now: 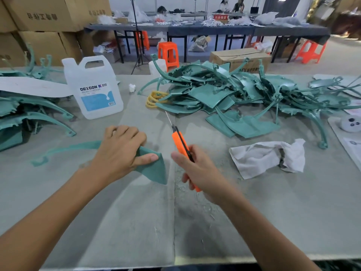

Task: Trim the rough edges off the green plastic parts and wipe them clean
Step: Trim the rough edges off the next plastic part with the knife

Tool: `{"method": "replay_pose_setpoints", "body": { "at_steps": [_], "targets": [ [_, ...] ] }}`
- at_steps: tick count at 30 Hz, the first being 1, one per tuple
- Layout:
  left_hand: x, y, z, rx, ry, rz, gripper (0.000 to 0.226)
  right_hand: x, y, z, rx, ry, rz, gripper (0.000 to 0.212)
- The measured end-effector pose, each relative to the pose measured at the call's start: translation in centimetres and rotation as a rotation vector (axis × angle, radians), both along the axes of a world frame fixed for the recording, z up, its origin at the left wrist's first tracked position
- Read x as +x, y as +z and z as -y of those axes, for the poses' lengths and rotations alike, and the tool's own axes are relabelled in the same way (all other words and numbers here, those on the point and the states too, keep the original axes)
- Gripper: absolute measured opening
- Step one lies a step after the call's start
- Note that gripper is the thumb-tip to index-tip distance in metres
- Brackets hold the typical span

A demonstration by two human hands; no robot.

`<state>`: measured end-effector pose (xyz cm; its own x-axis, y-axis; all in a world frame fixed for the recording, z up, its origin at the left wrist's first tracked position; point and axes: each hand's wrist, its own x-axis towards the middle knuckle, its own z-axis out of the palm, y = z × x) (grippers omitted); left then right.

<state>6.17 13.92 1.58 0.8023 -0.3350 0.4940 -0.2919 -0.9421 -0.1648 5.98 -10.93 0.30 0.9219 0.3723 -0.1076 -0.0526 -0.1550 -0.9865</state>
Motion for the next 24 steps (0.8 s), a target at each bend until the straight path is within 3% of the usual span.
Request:
{"method": "replay_pose_setpoints", "body": {
  "at_steps": [3,6,10,12,15,16,20,24],
  "targets": [
    [-0.1,-0.3,0.8,-0.062,0.031,0.009,0.068,-0.9,-0.7,-2.3,0.192,0.033,-0.132,0.027],
    [-1.3,-0.9,2.3,-0.345,0.133,0.017,0.062,-1.6,-1.2,-3.4,0.223,-0.086,-0.097,0.027],
    [-4.2,-3.3,6.3,-0.714,0.266,0.122,0.072,-2.6,-1.6,-3.6,0.278,-0.183,-0.026,0.027],
    [-5.4,-4.6,8.2,-0.990,0.258,-0.016,0.078,-3.4,-1.6,-3.4,0.270,-0.172,0.003,0.025],
    [-6.6,-5.5,10.0,-1.596,0.096,-0.356,0.096,-4.9,-1.6,-2.4,0.279,-0.052,-0.034,0.029],
    [-6.7,-5.9,10.1,-1.661,0.073,-0.402,0.098,-5.2,-1.7,-2.1,0.278,-0.014,-0.041,0.030],
    [-6.8,-7.0,9.7,-1.554,0.096,-0.473,0.070,-5.8,-2.3,-1.0,0.228,-0.001,-0.033,0.025],
    [-7.1,-7.3,9.0,-1.198,0.202,-0.273,0.037,-5.5,-2.6,0.3,0.165,-0.079,0.052,0.005]
  ]
}}
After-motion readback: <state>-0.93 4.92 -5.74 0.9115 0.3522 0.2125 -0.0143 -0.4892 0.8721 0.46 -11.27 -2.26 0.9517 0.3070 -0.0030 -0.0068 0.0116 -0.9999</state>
